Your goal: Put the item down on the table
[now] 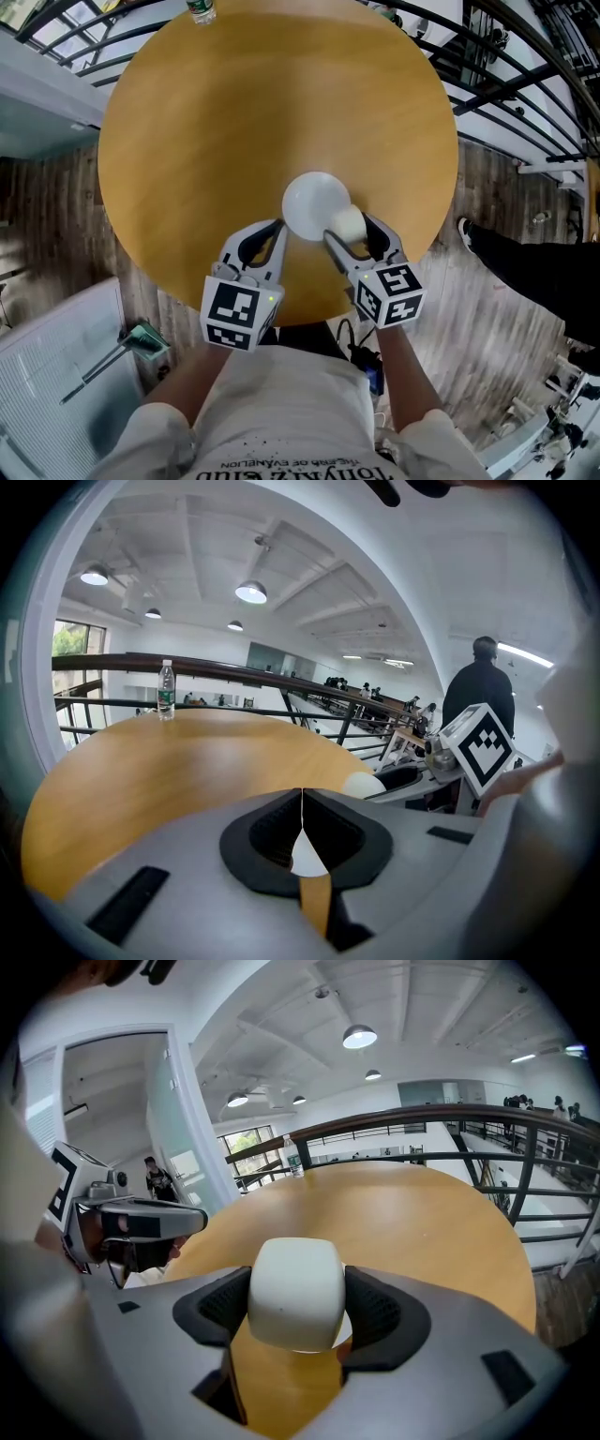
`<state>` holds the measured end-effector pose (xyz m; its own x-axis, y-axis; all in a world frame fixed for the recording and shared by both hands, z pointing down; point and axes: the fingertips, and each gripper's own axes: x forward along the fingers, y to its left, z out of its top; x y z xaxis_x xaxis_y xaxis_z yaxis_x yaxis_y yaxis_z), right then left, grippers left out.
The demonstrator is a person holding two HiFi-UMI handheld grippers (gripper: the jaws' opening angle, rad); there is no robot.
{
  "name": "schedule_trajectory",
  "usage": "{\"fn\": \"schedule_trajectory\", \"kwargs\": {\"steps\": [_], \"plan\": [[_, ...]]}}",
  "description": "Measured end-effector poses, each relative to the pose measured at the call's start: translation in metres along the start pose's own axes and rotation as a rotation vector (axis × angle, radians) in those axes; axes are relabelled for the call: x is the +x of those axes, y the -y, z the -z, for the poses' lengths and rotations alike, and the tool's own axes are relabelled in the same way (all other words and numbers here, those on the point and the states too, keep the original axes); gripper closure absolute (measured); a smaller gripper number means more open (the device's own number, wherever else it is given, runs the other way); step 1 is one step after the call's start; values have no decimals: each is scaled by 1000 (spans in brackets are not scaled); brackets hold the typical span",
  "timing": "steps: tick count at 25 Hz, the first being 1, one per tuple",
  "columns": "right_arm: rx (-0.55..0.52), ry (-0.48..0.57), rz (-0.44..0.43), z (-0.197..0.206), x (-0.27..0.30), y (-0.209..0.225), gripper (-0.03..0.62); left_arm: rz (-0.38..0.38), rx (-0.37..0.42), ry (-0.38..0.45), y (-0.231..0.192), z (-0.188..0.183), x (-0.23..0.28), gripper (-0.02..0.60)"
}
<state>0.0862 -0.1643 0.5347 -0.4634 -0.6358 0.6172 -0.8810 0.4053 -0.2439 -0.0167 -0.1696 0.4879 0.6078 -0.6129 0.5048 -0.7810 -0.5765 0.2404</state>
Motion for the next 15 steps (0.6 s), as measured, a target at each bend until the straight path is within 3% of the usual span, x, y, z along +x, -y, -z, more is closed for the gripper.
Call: {"fn": "schedule_trajectory", "kwargs": {"steps": [15], "plan": [[-13, -44, -32, 15, 42, 5, 281, -19, -15, -8, -15, 4, 7, 558]]}}
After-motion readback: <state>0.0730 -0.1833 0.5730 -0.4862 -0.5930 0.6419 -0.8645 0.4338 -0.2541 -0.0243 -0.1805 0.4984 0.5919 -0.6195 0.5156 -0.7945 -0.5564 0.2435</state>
